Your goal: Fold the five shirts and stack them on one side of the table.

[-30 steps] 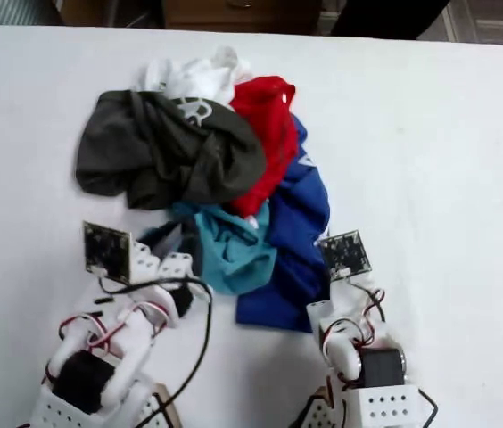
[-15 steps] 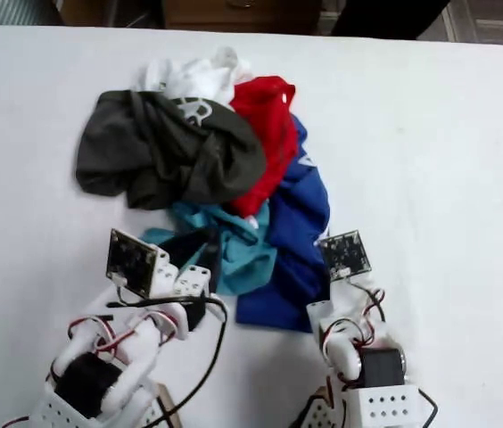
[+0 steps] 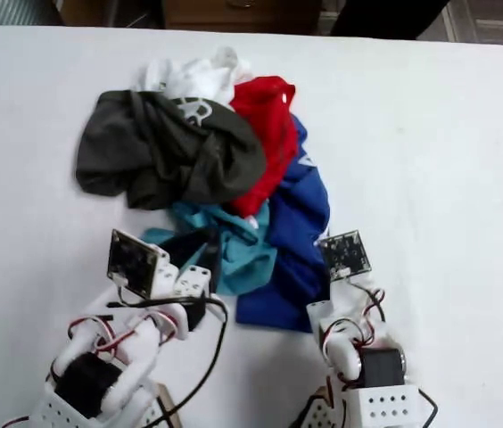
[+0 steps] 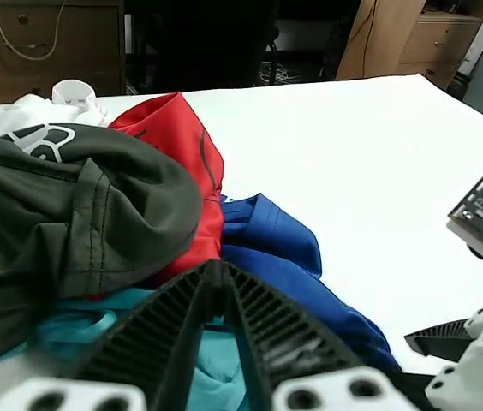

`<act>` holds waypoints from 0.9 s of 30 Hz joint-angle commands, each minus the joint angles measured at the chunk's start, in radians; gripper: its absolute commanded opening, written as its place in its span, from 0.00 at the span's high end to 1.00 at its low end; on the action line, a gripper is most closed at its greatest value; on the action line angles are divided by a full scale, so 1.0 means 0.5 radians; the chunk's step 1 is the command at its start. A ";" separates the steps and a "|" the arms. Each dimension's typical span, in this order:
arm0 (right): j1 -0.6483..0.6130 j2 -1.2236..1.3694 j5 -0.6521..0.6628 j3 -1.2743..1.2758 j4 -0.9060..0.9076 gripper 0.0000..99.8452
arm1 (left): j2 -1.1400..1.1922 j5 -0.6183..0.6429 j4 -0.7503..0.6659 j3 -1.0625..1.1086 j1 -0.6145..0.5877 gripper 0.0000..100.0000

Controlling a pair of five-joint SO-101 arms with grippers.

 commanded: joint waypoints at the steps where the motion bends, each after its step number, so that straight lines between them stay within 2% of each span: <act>1: -0.002 -0.020 -0.003 0.018 0.017 0.81 | -0.015 -0.181 -0.043 -0.075 0.015 0.97; 16: -0.002 -0.020 -0.003 0.018 0.017 0.81 | -0.015 -0.150 0.313 -0.192 0.025 0.97; 27: -0.002 -0.020 -0.003 0.018 0.017 0.81 | -0.015 -0.138 0.307 -0.256 0.135 0.97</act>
